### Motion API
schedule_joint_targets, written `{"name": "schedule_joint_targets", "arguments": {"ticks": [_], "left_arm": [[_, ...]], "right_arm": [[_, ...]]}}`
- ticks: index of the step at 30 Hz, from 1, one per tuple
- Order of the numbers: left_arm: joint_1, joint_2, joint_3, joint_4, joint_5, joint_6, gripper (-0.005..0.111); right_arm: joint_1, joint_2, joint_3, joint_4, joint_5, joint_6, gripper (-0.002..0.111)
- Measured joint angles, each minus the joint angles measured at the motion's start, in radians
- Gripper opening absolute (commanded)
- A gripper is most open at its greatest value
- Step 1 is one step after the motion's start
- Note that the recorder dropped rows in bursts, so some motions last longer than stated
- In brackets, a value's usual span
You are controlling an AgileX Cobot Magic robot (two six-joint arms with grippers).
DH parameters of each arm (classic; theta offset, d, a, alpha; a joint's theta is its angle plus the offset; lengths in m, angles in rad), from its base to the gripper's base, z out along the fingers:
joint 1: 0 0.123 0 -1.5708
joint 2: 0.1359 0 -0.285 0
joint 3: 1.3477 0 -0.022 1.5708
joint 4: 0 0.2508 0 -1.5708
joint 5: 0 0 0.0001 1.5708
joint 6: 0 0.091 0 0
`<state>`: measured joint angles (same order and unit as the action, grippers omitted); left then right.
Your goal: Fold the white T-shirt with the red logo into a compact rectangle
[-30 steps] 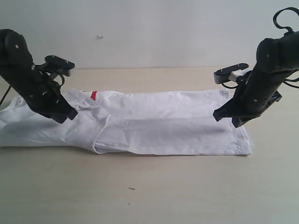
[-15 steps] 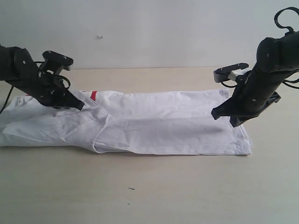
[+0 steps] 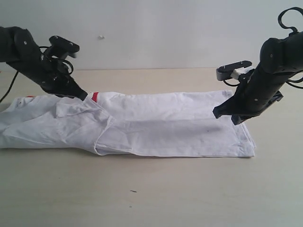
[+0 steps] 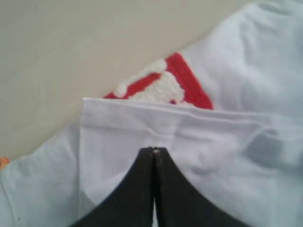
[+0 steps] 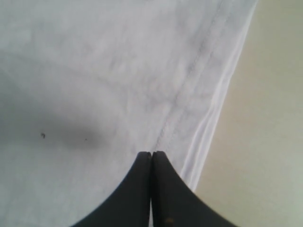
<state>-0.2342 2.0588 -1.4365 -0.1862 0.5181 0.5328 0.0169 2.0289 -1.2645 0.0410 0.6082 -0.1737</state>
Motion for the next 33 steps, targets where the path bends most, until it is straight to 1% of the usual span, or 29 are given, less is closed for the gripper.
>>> {"name": "schedule_joint_targets", "arguments": {"ticks": [1, 3, 5, 7, 9, 15, 19, 22, 23, 25, 29, 30, 31, 33], "left_arm": [[-0.004, -0.005, -0.007, -0.002, 0.039, 0.044, 0.004], [-0.021, -0.017, -0.014, -0.002, 0.117, 0.112, 0.015], [-0.039, -0.016, -0.01, -0.002, 0.153, 0.14, 0.031], [-0.058, -0.014, -0.001, -0.002, 0.162, 0.156, 0.043], [-0.071, -0.003, 0.003, -0.002, 0.139, 0.158, 0.046], [-0.079, 0.033, 0.003, 0.02, 0.03, 0.145, 0.046], [-0.079, 0.054, 0.003, 0.095, 0.025, 0.145, 0.046], [-0.079, 0.065, 0.003, 0.123, 0.025, 0.143, 0.045], [-0.079, 0.07, 0.003, 0.13, 0.025, 0.143, 0.042], [-0.079, 0.08, 0.003, 0.148, 0.021, 0.138, 0.032], [-0.079, 0.098, 0.003, 0.226, -0.01, 0.08, 0.004], [-0.079, 0.1, 0.003, 0.25, -0.018, 0.061, 0.0], [-0.079, 0.1, 0.003, 0.271, -0.025, 0.047, 0.0], [-0.083, 0.098, 0.003, 0.295, -0.038, 0.032, 0.004]], "right_arm": [[0.0, 0.0, 0.0, 0.0, 0.0, 0.0, 0.0], [0.0, 0.0, 0.0, 0.0, 0.0, 0.0, 0.0], [0.0, 0.0, 0.0, 0.001, 0.0, 0.0, 0.0], [0.0, 0.0, 0.0, 0.001, 0.0, 0.0, 0.0], [0.0, 0.0, 0.0, 0.001, 0.002, 0.0, 0.0], [0.0, 0.0, 0.0, 0.002, 0.002, 0.0, 0.0], [0.0, 0.0, 0.0, 0.003, 0.002, 0.0, 0.0], [0.0, 0.0, 0.0, 0.005, 0.002, 0.0, 0.0], [0.0, 0.0, 0.0, 0.005, 0.002, 0.0, 0.0], [0.0, 0.0, 0.0, 0.005, 0.002, 0.0, 0.0], [0.0, 0.0, 0.0, 0.005, 0.002, 0.0, 0.0], [0.0, 0.0, 0.0, 0.005, 0.002, 0.0, 0.0], [0.0, 0.0, 0.0, 0.005, 0.002, 0.0, 0.0], [0.0, 0.0, 0.0, 0.005, 0.002, 0.0, 0.0]]}}
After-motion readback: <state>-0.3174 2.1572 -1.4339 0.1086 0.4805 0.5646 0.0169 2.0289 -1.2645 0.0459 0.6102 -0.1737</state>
